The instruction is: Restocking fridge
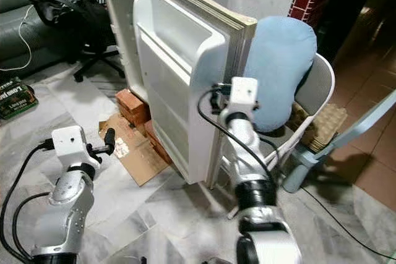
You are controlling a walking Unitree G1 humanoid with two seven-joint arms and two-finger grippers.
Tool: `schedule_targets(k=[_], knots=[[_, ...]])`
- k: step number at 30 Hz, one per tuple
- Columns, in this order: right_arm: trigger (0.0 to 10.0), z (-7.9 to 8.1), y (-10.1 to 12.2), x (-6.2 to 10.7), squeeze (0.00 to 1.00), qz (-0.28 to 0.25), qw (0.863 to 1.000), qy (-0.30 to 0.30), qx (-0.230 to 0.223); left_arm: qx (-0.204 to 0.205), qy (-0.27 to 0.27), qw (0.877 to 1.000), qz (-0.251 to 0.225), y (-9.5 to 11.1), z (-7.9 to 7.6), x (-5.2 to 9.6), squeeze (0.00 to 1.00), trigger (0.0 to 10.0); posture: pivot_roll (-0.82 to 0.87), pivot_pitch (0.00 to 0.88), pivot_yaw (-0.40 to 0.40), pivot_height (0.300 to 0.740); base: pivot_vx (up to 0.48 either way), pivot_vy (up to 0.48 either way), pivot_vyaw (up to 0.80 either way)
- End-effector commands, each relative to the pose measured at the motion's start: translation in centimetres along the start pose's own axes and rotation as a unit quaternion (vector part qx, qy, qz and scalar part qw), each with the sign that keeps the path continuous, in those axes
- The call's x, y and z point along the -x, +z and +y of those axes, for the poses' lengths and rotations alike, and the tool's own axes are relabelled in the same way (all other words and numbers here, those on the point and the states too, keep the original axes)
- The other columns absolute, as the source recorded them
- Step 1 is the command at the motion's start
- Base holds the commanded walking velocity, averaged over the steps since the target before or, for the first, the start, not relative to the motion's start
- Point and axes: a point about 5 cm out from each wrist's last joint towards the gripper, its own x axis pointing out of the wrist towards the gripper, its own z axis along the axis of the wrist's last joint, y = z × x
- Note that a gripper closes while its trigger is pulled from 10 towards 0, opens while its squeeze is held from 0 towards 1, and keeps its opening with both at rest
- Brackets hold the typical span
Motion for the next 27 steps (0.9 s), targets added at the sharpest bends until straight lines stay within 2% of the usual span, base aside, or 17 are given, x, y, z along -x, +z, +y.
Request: schedule_targets(k=[1, 2, 3, 6, 9, 11, 13, 15, 16, 17, 18, 20, 22, 24, 27], knots=[[10.0, 5.0, 2.3, 0.4, 0.0, -0.017, 0.985, 0.159, -0.071, -0.004, -0.005, 1.0, 0.002, 0.0, -0.4, -0.2, 0.0, 10.0, 0.07, 0.0, -0.034, 0.74, 0.0, 0.0, 0.0], [10.0, 5.7, 2.6, 0.7, 0.0, -0.017, 0.978, 0.189, -0.085, -0.002, -0.006, 1.0, 0.002, 0.0, -0.5, -0.2, 0.0, 10.0, 0.07, 0.0, -0.035, 0.74, 0.0, 0.0, 0.0], [10.0, 6.6, 3.2, 1.4, 0.0, -0.018, 0.965, 0.24, -0.104, -0.002, -0.007, 1.0, 0.002, 0.0, -0.5, -0.2, 0.0, 10.0, 0.07, 0.0, -0.035, 0.74, 0.0, 0.0, 0.0], [10.0, 7.4, 4.2, 2.5, 0.0, -0.009, 0.937, 0.313, -0.152, 0.004, -0.012, 1.0, 0.002, 0.0, -0.6, -0.2, 0.0, 10.0, 0.07, 0.0, -0.036, 0.74, 0.0, 0.0, 0.0], [10.0, 6.9, 5.6, 4.3, 0.0, -0.005, 0.894, 0.403, -0.196, 0.012, -0.021, 1.0, -0.002, 0.1, -0.9, -0.2, 0.0, 10.0, 0.06, 0.0, -0.035, 0.74, 0.0, 0.0, 0.0], [10.0, 6.6, 5.6, 5.0, 0.0, 0.004, 0.88, 0.431, -0.201, 0.012, -0.022, 1.0, -0.003, 0.1, -1.0, -0.2, 0.0, 10.0, 0.06, 0.0, -0.035, 0.74, 0.0, 0.0, 0.0], [10.0, 5.7, 5.2, 5.5, 0.0, 0.02, 0.872, 0.447, -0.199, 0.013, -0.022, 1.0, -0.003, 0.1, -1.0, -0.2, 0.0, 10.0, 0.06, 0.0, -0.032, 0.74, 0.0, 0.0, 0.0], [10.0, 4.6, 4.4, 5.8, 0.0, 0.039, 0.874, 0.445, -0.188, 0.013, -0.022, 1.0, -0.003, 0.1, -1.0, -0.2, 0.0, 10.0, 0.06, 0.0, -0.031, 0.74, 0.0, 0.0, 0.0], [10.0, 3.5, 3.3, 6.0, 0.0, 0.064, 0.885, 0.436, -0.148, 0.013, -0.025, 1.0, 0.0, 0.1, -1.0, -0.2, 0.0, 10.0, 0.06, 0.0, -0.028, 0.74, 0.0, 0.0, 0.0], [10.0, 3.5, 3.3, 6.0, 0.0, 0.064, 0.885, 0.436, -0.148, 0.013, -0.025, 1.0, 0.0, 0.1, -1.0, -0.2, 0.0, 10.0, 0.06, 0.0, -0.028, 0.74, 0.0, 0.0, 0.0], [10.0, 2.8, 2.4, 6.0, 0.0, 0.078, 0.895, 0.425, -0.11, 0.012, -0.029, 0.999, 0.006, -0.1, -1.1, -0.2, 0.0, 10.0, 0.06, 0.0, -0.027, 0.74, 0.0, 0.0, 0.0], [10.0, 2.1, 1.7, 6.0, 0.0, 0.098, 0.901, 0.413, -0.087, 0.013, -0.035, 0.999, 0.017, -0.3, -1.3, -0.2, 0.0, 10.0, 0.06, 0.0, -0.026, 0.74, 0.0, 0.0, 0.0], [10.0, 0.6, -0.3, 5.8, 0.0, 0.127, 0.915, 0.383, -0.008, 0.01, -0.054, 0.997, 0.048, -1.2, -1.7, -0.2, 0.0, 10.0, 0.06, 0.0, -0.023, 0.74, 0.0, 0.0, 0.0], [10.0, -0.3, -1.5, 5.7, 0.0, 0.144, 0.923, 0.354, 0.041, 0.001, -0.079, 0.994, 0.069, -1.7, -2.2, -0.1, 0.0, 10.0, 0.06, 0.0, -0.022, 0.74, 0.0, 0.0, 0.0], [10.0, -1.1, -2.3, 5.5, 0.0, 0.148, 0.932, 0.32, 0.082, -0.003, -0.116, 0.991, 0.073, -1.6, -2.8, -0.3, 0.0, 10.0, 0.06, 0.0, -0.022, 0.74, 0.0, 0.0, 0.0]])
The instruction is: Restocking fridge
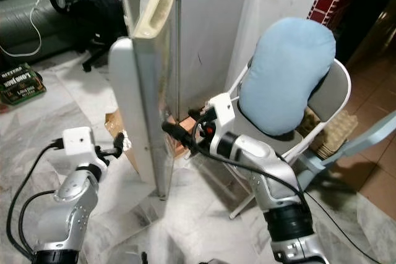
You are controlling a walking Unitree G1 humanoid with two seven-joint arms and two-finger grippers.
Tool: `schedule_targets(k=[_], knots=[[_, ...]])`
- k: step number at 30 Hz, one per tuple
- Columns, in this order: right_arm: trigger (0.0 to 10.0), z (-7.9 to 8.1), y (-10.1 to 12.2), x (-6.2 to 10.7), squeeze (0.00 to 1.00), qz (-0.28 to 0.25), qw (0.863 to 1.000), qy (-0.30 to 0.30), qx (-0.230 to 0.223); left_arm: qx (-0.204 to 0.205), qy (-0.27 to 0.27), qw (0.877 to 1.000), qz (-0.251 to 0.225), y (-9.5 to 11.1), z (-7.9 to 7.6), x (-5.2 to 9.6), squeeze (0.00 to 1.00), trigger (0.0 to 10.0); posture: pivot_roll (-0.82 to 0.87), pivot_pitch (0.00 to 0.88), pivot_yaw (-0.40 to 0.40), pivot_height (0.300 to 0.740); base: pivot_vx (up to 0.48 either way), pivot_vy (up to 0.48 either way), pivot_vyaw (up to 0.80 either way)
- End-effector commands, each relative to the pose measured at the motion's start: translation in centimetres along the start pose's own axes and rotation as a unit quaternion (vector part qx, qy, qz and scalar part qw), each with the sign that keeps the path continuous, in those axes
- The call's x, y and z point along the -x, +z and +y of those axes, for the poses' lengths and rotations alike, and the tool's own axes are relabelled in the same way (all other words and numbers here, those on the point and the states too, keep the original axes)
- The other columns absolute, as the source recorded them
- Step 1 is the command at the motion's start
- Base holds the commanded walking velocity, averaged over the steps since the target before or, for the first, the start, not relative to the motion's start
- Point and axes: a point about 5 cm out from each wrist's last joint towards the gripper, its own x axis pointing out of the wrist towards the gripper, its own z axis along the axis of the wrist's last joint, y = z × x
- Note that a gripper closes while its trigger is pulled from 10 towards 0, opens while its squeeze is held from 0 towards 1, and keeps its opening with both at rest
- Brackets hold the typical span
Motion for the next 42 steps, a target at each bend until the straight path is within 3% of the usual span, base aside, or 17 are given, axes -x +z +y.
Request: schedule_targets(k=[1, 3, 8, 11, 15, 20, 21, 22, 23, 25, 27, 31, 34, 35, 40, 42], knots=[[10.0, -0.2, 0.1, 0.2, 0.0, -0.006, 1.0, -0.019, 0.016, -0.016, -0.035, 0.999, 0.01, 0.1, -0.7, -0.6, 0.0, 10.0, 0.06, 0.0, -0.022, 0.74, 0.0, 0.0, 0.0], [10.0, 0.4, -0.1, 0.7, 0.0, -0.016, 1.0, -0.01, 0.006, -0.045, -0.058, 0.997, 0.029, -0.1, -1.0, -1.7, 0.0, 10.0, 0.05, 0.0, -0.019, 0.74, 0.0, 0.0, 0.0], [10.0, 1.0, -0.9, 1.2, 0.0, -0.01, 1.0, 0.0, 0.027, -0.059, -0.091, 0.993, 0.049, 0.0, -1.9, -2.8, 0.0, 10.0, 0.03, 0.0, -0.012, 0.74, 0.0, 0.0, 0.0], [10.0, 1.0, -1.3, 1.7, 0.0, -0.012, 1.0, -0.008, 0.025, -0.07, -0.107, 0.991, 0.036, 0.9, -2.6, -4.4, 0.0, 10.0, 0.02, 0.0, -0.01, 0.74, 0.0, 0.0, 0.0], [10.0, 1.1, -1.6, 2.4, 0.0, -0.011, 0.999, -0.016, 0.025, -0.066, -0.045, 0.997, -0.006, 4.3, -0.7, -7.3, 0.0, 10.0, 0.0, 0.0, -0.006, 0.74, 0.0, 0.0, 0.0], [10.0, 1.1, -1.9, 2.7, 0.0, -0.006, 0.999, -0.017, 0.032, -0.067, 0.002, 0.997, -0.031, 6.3, 0.9, -8.2, 0.0, 10.0, -0.01, 0.0, -0.001, 0.74, 0.0, 0.0, 0.0], [10.0, 1.1, -2.0, 2.9, 0.0, -0.005, 0.999, -0.018, 0.033, -0.069, 0.029, 0.996, -0.046, 7.3, 1.8, -8.3, 0.0, 10.0, -0.02, 0.0, 0.001, 0.74, 0.0, 0.0, 0.0], [10.0, 1.0, -2.2, 3.1, 0.0, -0.002, 0.999, -0.021, 0.034, -0.066, 0.076, 0.992, -0.071, 8.6, 3.3, -8.3, 0.0, 10.0, -0.02, 0.0, 0.004, 0.74, 0.0, 0.0, 0.0], [10.0, 0.7, -2.5, 3.3, 0.0, 0.002, 0.999, -0.03, 0.034, -0.051, 0.162, 0.979, -0.111, 10.0, 6.3, -7.7, 0.0, 10.0, -0.01, 0.0, 0.008, 0.74, 0.0, 0.0, 0.0], [10.0, 0.6, -2.6, 3.4, 0.0, 0.004, 0.999, -0.034, 0.034, -0.041, 0.195, 0.972, -0.126, 10.3, 7.5, -7.2, 0.0, 10.0, -0.01, 0.0, 0.008, 0.74, 0.0, 0.0, 0.0], [10.0, 0.6, -2.9, 3.2, 0.0, 0.006, 0.999, -0.038, 0.034, -0.057, 0.211, 0.968, -0.123, 8.8, 8.8, -6.6, 0.0, 10.0, 0.0, 0.0, 0.005, 0.74, 0.0, 0.0, 0.0], [10.0, 0.7, -3.0, 2.9, 0.0, 0.005, 0.998, -0.044, 0.038, -0.061, 0.193, 0.972, -0.117, 6.3, 8.6, -5.6, 0.0, 10.0, 0.01, 0.0, 0.001, 0.74, 0.0, 0.0, 0.0], [10.0, 0.3, -3.0, 2.7, 0.0, -0.007, 0.996, -0.076, 0.033, -0.067, 0.158, 0.98, -0.103, 3.7, 7.3, -4.1, 0.0, 10.0, 0.02, 0.0, -0.005, 0.74, 0.0, 0.0, 0.0], [10.0, 0.3, -3.0, 2.7, 0.0, -0.007, 0.996, -0.076, 0.033, -0.067, 0.158, 0.98, -0.103, 3.7, 7.3, -4.1, 0.0, 10.0, 0.02, 0.0, -0.005, 0.74, 0.0, 0.0, 0.0], [10.0, -1.0, -3.1, 3.2, 0.0, -0.031, 0.988, -0.152, 0.023, -0.079, 0.126, 0.984, -0.095, 1.0, 5.8, -1.8, 0.0, 10.0, 0.03, 0.0, -0.006, 0.74, 0.0, 0.48, 0.0], [10.0, -2.0, -3.4, 3.7, 0.0, -0.04, 0.978, -0.206, -0.006, -0.077, 0.113, 0.987, -0.088, 0.2, 5.4, -0.9, 0.0, 10.0, 0.03, 0.0, -0.004, 0.74, 0.0, 0.48, 0.0]])
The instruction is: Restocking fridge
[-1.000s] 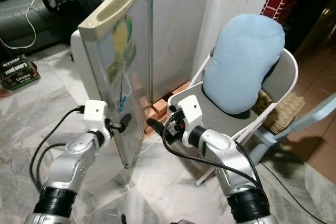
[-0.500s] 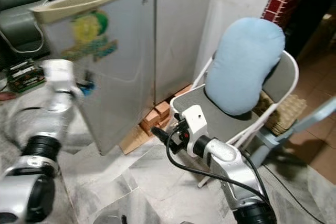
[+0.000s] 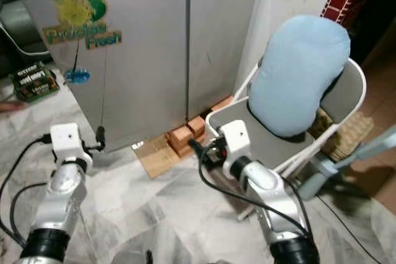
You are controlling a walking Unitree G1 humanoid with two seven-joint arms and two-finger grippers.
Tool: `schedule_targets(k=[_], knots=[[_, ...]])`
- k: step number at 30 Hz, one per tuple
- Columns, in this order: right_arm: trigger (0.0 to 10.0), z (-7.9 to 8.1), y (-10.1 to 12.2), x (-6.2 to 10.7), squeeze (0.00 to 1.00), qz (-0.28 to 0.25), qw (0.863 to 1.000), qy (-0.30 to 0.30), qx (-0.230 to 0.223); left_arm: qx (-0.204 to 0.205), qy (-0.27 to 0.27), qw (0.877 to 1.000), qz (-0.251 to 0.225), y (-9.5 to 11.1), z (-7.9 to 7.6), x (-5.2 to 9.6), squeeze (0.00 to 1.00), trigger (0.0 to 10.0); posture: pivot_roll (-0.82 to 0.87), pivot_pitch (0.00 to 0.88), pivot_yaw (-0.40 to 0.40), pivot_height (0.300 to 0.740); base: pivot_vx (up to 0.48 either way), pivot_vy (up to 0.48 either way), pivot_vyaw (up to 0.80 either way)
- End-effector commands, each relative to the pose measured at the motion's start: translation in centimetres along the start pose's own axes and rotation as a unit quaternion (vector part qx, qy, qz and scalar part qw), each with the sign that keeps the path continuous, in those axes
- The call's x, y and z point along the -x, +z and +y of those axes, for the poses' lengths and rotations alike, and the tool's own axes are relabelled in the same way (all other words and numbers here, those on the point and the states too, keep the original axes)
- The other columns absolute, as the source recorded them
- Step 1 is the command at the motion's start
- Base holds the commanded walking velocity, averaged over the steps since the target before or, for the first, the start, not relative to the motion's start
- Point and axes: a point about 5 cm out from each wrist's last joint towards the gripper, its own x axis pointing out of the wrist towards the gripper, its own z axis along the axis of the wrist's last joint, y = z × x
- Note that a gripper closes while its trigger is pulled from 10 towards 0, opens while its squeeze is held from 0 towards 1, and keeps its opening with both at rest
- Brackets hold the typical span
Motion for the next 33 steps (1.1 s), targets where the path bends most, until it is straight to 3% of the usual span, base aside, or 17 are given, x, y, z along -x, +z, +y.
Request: schedule_targets(k=[1, 4, 8, 12, 17, 33], knots=[[10.0, -1.0, -0.4, 0.2, 0.0, 0.0, 0.998, -0.053, -0.022, -0.007, -0.011, 1.0, 0.008, -0.3, 0.0, 0.8, 0.0, 10.0, 0.02, 0.0, 0.0, 0.74, 0.0, 0.48, 0.0], [10.0, -1.4, -0.5, 0.3, 0.0, -0.004, 0.997, -0.077, -0.027, -0.009, -0.023, 1.0, 0.005, 0.0, -0.1, 1.3, 0.0, 10.0, 0.02, 0.0, 0.003, 0.74, 0.0, 0.48, -0.43], [10.0, -1.6, 0.2, 0.2, 0.0, -0.02, 0.996, -0.084, -0.026, -0.003, -0.04, 0.999, 0.002, 0.8, -0.8, 0.8, 0.0, 10.0, 0.01, 0.0, 0.005, 0.74, 0.0, 0.48, -0.8], [10.0, -1.8, 0.8, -0.1, 0.0, -0.029, 0.995, -0.091, -0.019, 0.033, -0.061, 0.998, 0.005, 1.8, -2.2, 0.8, 0.0, 10.0, 0.01, 0.0, 0.005, 0.74, 0.0, 0.48, -0.8], [10.0, -2.2, 0.3, 0.3, 0.0, -0.024, 0.994, -0.104, -0.02, 0.035, -0.075, 0.997, 0.004, 1.7, -2.7, 1.4, 0.0, 10.0, 0.01, 0.0, 0.006, 0.74, 0.0, 0.478, -0.67], [10.0, -2.4, 0.1, 0.4, 0.0, -0.018, 0.994, -0.109, -0.01, 0.058, -0.087, 0.995, 0.007, 2.1, -3.3, 1.7, 0.0, 10.0, 0.01, 0.0, -0.004, 0.74, 0.0, 0.48, 0.0]])
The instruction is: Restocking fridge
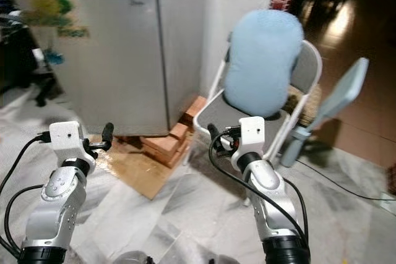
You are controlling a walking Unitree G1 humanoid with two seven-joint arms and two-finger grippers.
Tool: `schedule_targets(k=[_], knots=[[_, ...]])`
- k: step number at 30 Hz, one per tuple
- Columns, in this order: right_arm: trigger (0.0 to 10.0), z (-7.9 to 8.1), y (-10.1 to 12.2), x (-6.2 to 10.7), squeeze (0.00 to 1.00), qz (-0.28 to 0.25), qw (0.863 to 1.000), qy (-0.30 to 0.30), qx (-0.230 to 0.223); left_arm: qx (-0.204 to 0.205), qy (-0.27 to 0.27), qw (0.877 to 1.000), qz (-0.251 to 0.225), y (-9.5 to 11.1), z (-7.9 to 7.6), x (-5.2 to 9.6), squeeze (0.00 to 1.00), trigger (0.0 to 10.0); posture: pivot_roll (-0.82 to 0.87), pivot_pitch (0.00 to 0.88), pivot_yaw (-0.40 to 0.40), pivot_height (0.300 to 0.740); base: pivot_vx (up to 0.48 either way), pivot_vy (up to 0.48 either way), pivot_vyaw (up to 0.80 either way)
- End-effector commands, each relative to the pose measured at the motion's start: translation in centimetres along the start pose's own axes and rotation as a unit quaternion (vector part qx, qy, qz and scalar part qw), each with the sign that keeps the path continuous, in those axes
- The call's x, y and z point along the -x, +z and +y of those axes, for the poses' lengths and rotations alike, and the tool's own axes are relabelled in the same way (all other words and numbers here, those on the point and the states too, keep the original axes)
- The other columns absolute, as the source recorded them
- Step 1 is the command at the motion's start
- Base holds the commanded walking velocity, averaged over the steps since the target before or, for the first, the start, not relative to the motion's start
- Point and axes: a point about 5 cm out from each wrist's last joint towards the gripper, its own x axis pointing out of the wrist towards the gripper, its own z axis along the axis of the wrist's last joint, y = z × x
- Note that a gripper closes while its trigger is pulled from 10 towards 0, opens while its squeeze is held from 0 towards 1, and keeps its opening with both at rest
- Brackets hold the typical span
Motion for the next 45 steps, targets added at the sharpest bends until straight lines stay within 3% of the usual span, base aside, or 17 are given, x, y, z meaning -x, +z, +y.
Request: schedule_targets(k=[1, 32, 45], knots=[[10.0, -0.1, 0.3, -0.1, 0.0, -0.004, 1.0, -0.004, 0.0, -0.002, -0.008, 1.0, -0.001, 0.3, 0.0, -0.1, 0.0, 10.0, 0.01, 0.0, -0.004, 0.74, 0.0, 0.48, -0.49], [10.0, 0.5, 0.3, -0.4, 0.0, -0.003, 1.0, 0.01, 0.002, 0.016, -0.025, 1.0, -0.003, 0.5, -1.0, -0.2, 0.0, 10.0, 0.01, 0.0, -0.007, 0.74, 0.0, 0.48, -0.75], [10.0, 0.8, 0.5, -0.6, 0.0, -0.011, 1.0, 0.019, 0.0, 0.016, -0.029, 0.999, -0.002, 0.5, -1.3, -0.3, 0.0, 10.0, 0.01, 0.0, -0.007, 0.74, 0.0, 0.48, 0.0]])
